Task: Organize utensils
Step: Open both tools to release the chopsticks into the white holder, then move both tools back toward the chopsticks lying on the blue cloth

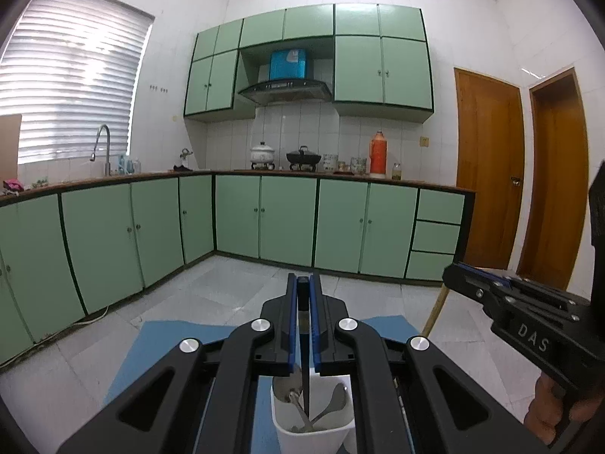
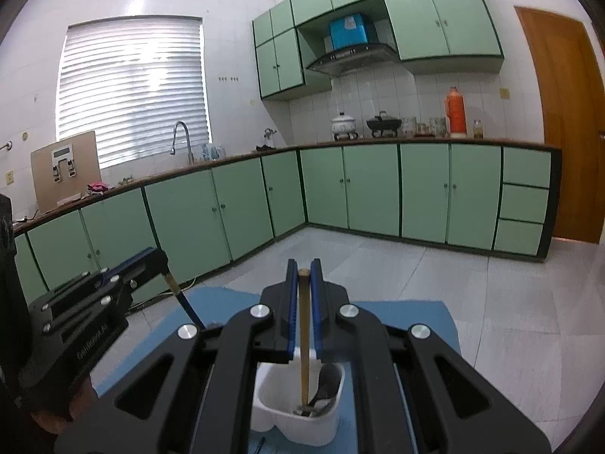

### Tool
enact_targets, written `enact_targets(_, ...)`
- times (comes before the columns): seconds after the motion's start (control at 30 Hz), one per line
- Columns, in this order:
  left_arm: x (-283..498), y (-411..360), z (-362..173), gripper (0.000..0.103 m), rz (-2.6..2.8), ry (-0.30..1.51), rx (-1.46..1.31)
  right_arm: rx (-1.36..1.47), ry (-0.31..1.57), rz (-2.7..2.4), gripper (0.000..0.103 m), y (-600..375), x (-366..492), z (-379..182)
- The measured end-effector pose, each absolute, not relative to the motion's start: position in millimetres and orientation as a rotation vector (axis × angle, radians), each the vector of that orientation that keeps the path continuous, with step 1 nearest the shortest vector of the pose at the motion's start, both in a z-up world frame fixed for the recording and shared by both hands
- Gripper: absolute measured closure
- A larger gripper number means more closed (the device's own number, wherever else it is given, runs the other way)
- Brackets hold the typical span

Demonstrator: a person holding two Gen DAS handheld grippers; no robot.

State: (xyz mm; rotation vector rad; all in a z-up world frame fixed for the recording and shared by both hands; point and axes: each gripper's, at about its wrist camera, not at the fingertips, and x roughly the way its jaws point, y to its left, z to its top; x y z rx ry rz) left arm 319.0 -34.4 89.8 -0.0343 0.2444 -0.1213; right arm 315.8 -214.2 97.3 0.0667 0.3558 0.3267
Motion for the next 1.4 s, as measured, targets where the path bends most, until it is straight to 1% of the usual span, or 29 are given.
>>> enact_targets(0.2, 323.4, -30.0, 76.7, 0.096, -0.103, 0.282, -0.042, 0.095, 0.364, 0.306, 0.096, -219.5, 310.9, 90.8)
enact_targets(0.3, 321.3, -26.1, 77.4, 0.094, -0.100, 0.290, -0.051, 0.091, 0.368, 0.283, 0.093, -223.2, 309.5, 90.2)
enact_targets(0.33, 319.8, -24.9, 78.1, 0.089, -0.095, 0.289, -0.053, 0.093, 0.369, 0.281, 0.090, -224.7, 308.0, 89.8)
enact_targets(0.37, 317.6, -24.1, 78.7, 0.084, -0.088, 0.288, -0.055, 0.097, 0.370, 0.278, 0.082, -226.2, 307.1, 89.5)
enact_targets(0.4, 314.4, -21.0, 79.2, 0.072, -0.079, 0.286, -0.061, 0.101, 0.369, 0.265, 0.075, -228.3, 304.5, 89.3)
enact_targets(0.43, 313.7, -19.0, 79.9, 0.061, -0.075, 0.285, -0.068, 0.103, 0.363, 0.255, 0.058, -230.2, 302.1, 89.9)
enact_targets(0.47, 309.7, -15.2, 80.2, 0.057, -0.071, 0.281, -0.079, 0.100, 0.351, 0.246, 0.053, -231.6, 297.3, 90.2)
enact_targets(0.53, 306.8, -10.6, 81.1, 0.047, -0.064, 0.276, -0.087, 0.089, 0.348, 0.242, 0.052, -233.2, 292.2, 90.9)
enact_targets(0.57, 302.5, -7.8, 80.8, 0.043, -0.057, 0.272, -0.089, 0.085, 0.344, 0.240, 0.048, -233.9, 288.1, 91.1)
enact_targets(0.6, 300.9, -5.5, 81.1, 0.038, -0.052, 0.271, -0.090, 0.081, 0.339, 0.235, 0.045, -234.7, 284.2, 91.1)
enact_targets(0.67, 292.9, -1.9, 80.4, 0.035, -0.046, 0.266, -0.096, 0.070, 0.330, 0.226, 0.035, -235.4, 277.4, 91.3)
enact_targets(0.73, 282.7, 2.1, 78.6, 0.030, -0.042, 0.263, -0.103, 0.048, 0.319, 0.216, 0.032, -234.4, 265.4, 89.2)
enact_targets(0.87, 258.8, 4.5, 70.4, 0.025, -0.034, 0.268, -0.094, 0.027, 0.321, 0.214, 0.025, -233.1, 244.6, 81.5)
enact_targets(0.93, 246.5, 3.4, 64.4, 0.022, -0.036, 0.276, -0.087, 0.018, 0.322, 0.218, 0.023, -231.9, 230.4, 74.5)
enact_targets(1.03, 225.7, -1.8, 49.8, 0.019, -0.038, 0.300, -0.053, 0.003, 0.335, 0.229, 0.022, -228.2, 209.4, 63.4)
enact_targets(1.13, 205.6, -7.6, 30.6, 0.019, -0.043, 0.340, -0.013, -0.012, 0.351, 0.233, 0.019, -225.4, 186.1, 49.4)
enact_targets(1.4, 155.9, -11.2, -15.8, 0.018, -0.060, 0.445, 0.006, -0.023, 0.444, 0.235, 0.018, -221.0, 127.7, 3.1)
